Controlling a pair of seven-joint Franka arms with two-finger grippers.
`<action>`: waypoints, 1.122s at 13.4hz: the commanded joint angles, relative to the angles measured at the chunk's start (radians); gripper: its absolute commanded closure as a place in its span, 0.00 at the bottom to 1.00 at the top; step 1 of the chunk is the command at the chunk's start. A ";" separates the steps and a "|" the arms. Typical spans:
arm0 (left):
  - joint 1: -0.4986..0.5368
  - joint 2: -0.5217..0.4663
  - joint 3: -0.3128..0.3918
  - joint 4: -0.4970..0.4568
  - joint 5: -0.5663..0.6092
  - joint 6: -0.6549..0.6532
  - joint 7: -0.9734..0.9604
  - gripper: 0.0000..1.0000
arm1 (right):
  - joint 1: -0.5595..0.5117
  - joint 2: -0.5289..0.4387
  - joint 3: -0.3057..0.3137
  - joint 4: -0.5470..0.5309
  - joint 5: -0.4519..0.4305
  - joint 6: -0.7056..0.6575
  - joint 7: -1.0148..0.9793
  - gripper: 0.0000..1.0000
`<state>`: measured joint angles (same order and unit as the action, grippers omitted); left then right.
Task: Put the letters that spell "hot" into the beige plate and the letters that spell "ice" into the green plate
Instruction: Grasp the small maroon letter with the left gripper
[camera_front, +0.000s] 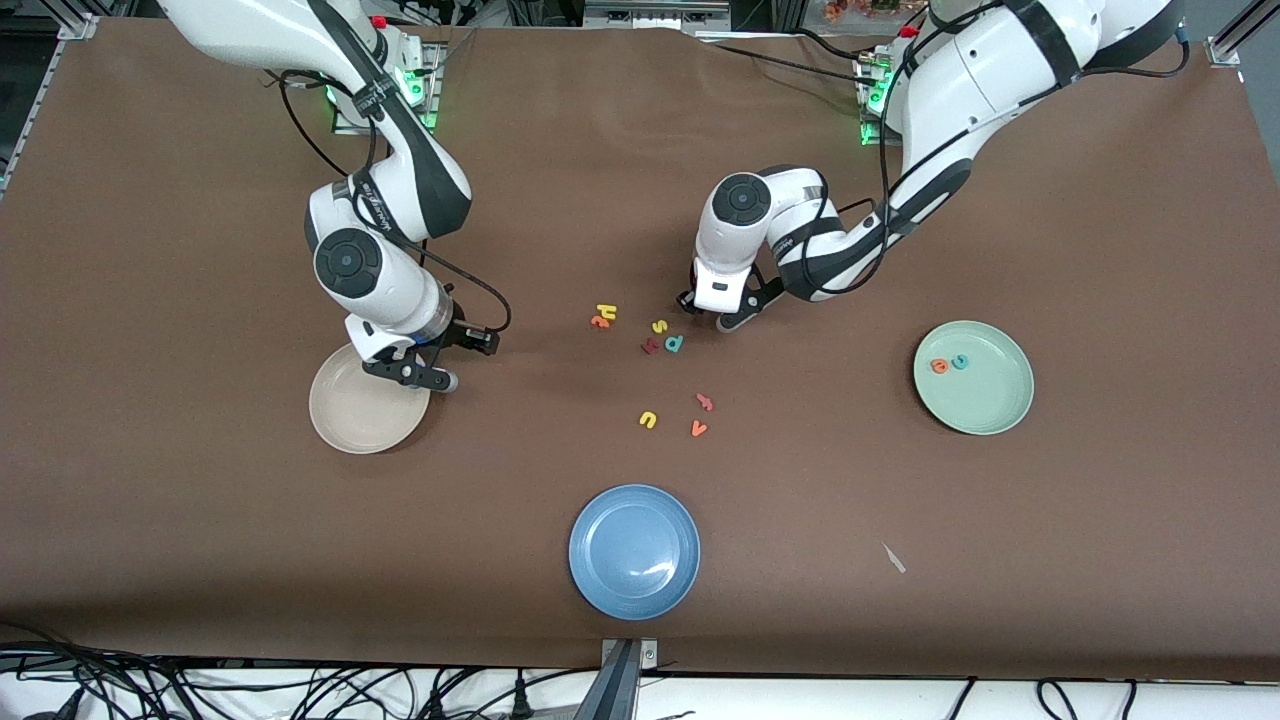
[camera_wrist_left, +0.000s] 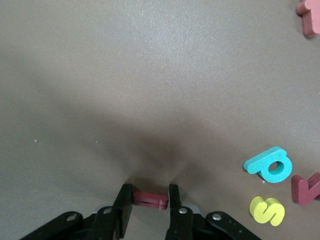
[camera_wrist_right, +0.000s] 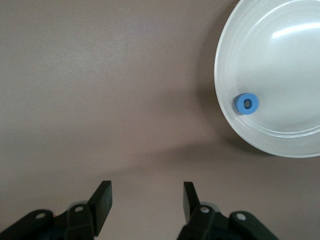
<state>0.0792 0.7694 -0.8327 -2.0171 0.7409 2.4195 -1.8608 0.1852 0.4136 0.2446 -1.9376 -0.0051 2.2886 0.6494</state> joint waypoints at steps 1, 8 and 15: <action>0.002 0.011 0.003 0.011 0.020 -0.007 -0.001 0.79 | -0.001 -0.006 0.004 -0.012 0.011 0.014 0.009 0.33; 0.039 -0.013 -0.015 0.055 0.017 -0.074 0.037 0.89 | 0.042 -0.006 0.002 -0.009 0.014 0.026 0.016 0.28; 0.279 -0.039 -0.123 0.182 0.011 -0.262 0.243 0.89 | 0.143 0.039 0.001 0.008 0.004 0.156 0.117 0.01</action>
<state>0.2868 0.7421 -0.9259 -1.8543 0.7410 2.2198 -1.7030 0.2967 0.4304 0.2479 -1.9377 -0.0042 2.4113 0.7091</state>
